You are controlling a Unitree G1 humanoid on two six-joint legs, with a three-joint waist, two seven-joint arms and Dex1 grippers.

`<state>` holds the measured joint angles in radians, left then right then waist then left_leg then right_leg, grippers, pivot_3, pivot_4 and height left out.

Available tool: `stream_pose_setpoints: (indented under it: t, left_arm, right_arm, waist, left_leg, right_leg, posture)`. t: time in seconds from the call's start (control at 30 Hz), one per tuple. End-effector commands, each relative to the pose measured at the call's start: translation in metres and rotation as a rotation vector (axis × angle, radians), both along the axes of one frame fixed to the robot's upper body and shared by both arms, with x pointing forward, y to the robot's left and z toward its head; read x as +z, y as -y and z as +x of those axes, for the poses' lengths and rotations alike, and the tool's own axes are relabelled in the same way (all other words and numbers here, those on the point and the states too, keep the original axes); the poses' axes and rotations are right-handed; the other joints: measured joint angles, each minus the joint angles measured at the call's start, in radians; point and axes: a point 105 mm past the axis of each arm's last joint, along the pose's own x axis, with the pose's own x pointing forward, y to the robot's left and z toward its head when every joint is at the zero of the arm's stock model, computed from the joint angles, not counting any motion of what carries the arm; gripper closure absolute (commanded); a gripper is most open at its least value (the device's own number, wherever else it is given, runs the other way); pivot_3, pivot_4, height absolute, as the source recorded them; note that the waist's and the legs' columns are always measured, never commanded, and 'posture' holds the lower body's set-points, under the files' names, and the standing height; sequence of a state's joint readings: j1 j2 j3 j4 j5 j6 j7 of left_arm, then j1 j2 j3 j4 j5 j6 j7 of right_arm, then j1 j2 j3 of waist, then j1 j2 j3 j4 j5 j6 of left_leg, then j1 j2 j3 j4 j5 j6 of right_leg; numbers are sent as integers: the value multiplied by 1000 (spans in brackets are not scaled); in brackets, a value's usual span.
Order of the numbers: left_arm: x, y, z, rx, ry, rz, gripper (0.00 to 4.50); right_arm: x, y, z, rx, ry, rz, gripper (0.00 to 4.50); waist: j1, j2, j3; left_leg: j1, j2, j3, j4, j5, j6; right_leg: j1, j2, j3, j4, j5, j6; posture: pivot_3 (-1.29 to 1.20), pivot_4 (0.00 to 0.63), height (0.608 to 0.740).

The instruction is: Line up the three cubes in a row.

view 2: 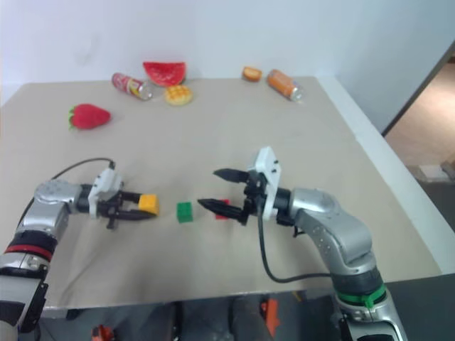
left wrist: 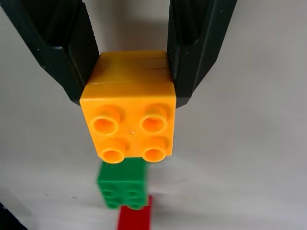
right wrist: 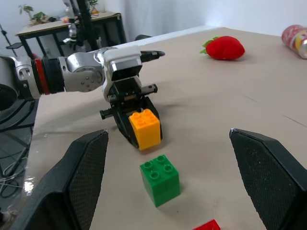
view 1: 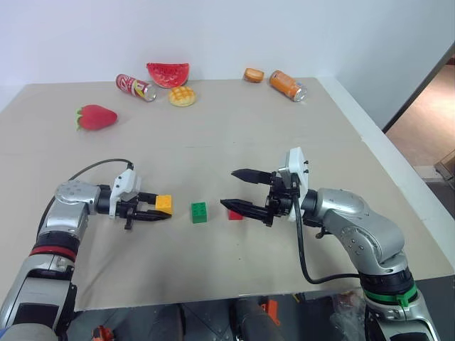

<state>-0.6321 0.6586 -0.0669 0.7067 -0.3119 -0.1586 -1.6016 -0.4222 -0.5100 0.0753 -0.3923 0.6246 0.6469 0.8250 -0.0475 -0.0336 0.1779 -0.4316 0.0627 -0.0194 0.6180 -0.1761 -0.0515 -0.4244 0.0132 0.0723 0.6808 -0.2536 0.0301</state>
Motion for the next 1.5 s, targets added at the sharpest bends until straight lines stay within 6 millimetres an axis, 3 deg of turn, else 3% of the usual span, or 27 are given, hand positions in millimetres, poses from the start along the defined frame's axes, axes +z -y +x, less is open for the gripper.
stream_pose_setpoints:
  t: [0.03, 0.37, 0.83, 1.43, 1.5]
  left_arm:
    - [7, -15, 0, 32, 22, 4, 3160]
    - [-7, -11, -24, 19, -38, -48, 3160]
    - [-5, 0, -4, 16, 48, -30, 3160]
    - [-22, -4, -7, -7, 35, 51, 3160]
    - [-23, -6, -4, 13, 57, 49, 2121]
  right_arm:
    - [13, 3, -5, 0, 56, 18, 303]
    - [13, 1, -3, 10, 56, 13, 303]
    - [14, -4, -2, 22, 56, 19, 303]
    - [14, -2, -1, 11, 59, 19, 303]
    - [14, -2, -1, 11, 60, 19, 303]
  waist:
    - [0, 0, 0]
    - [1, 0, 0]
    - [2, 0, 0]
    - [1, 0, 0]
    - [1, 0, 0]
  left_leg:
    - [0, 0, 0, 0, 0, 0]
    - [0, 0, 0, 0, 0, 0]
    - [0, 0, 0, 1, 0, 0]
    - [1, 0, 0, 1, 0, 0]
    - [2, 0, 0, 1, 0, 1]
  right_leg:
    - [0, 0, 0, 0, 0, 0]
    - [0, 0, 0, 0, 0, 0]
    - [0, 0, 0, 1, 1, 0]
    - [0, 0, 0, 1, 1, 0]
    - [1, 1, 0, 2, 1, -1]
  posture:
    - [0, 150, 740]
    - [0, 150, 740]
    - [0, 150, 740]
    - [0, 150, 740]
    - [0, 150, 740]
